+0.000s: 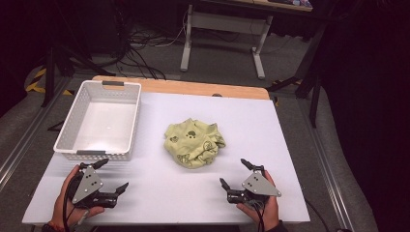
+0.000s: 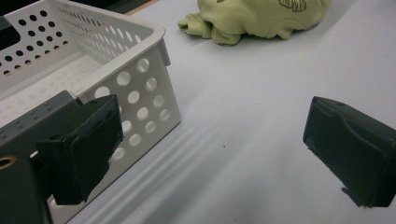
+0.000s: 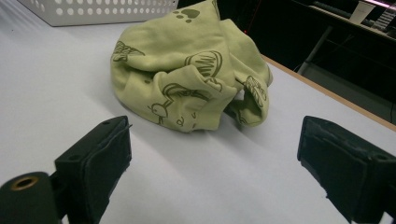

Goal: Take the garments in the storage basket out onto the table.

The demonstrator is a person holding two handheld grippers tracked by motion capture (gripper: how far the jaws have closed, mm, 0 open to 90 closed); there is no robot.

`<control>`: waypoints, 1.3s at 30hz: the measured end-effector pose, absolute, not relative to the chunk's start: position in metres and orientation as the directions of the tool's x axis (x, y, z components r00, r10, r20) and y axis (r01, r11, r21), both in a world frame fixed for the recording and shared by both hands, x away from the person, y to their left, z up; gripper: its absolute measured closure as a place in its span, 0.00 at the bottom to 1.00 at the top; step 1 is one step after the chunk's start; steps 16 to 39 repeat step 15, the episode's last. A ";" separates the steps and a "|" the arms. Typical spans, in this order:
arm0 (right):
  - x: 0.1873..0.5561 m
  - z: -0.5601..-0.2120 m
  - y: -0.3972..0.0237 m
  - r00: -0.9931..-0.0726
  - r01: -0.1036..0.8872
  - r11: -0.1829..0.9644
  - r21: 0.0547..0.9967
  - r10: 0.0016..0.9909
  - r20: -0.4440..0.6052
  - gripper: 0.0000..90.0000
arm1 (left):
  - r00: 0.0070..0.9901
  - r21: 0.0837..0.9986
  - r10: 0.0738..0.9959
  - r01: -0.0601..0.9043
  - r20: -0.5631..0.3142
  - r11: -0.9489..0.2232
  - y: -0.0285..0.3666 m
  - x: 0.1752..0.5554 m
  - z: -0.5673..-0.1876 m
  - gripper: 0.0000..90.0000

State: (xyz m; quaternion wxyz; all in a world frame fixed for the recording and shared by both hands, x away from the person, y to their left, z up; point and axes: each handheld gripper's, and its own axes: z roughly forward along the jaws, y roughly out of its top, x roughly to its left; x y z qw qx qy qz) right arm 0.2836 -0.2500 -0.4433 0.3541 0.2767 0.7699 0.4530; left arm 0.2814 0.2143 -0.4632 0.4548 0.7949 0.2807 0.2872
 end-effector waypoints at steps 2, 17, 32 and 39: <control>0.283 -0.443 -0.250 -0.595 0.101 0.440 0.892 0.745 -0.300 0.12 | 0.676 0.883 0.708 0.186 0.204 -0.431 0.214 0.282 -0.463 0.06; 0.283 -0.444 -0.251 -0.594 0.103 0.438 0.893 0.747 -0.298 0.12 | 0.678 0.877 0.707 0.196 0.203 -0.440 0.213 0.283 -0.465 0.06; 0.283 -0.444 -0.251 -0.594 0.103 0.438 0.893 0.747 -0.298 0.12 | 0.678 0.877 0.707 0.196 0.203 -0.440 0.213 0.283 -0.465 0.06; 0.283 -0.444 -0.251 -0.594 0.103 0.438 0.893 0.747 -0.298 0.12 | 0.678 0.877 0.707 0.196 0.203 -0.440 0.213 0.283 -0.465 0.06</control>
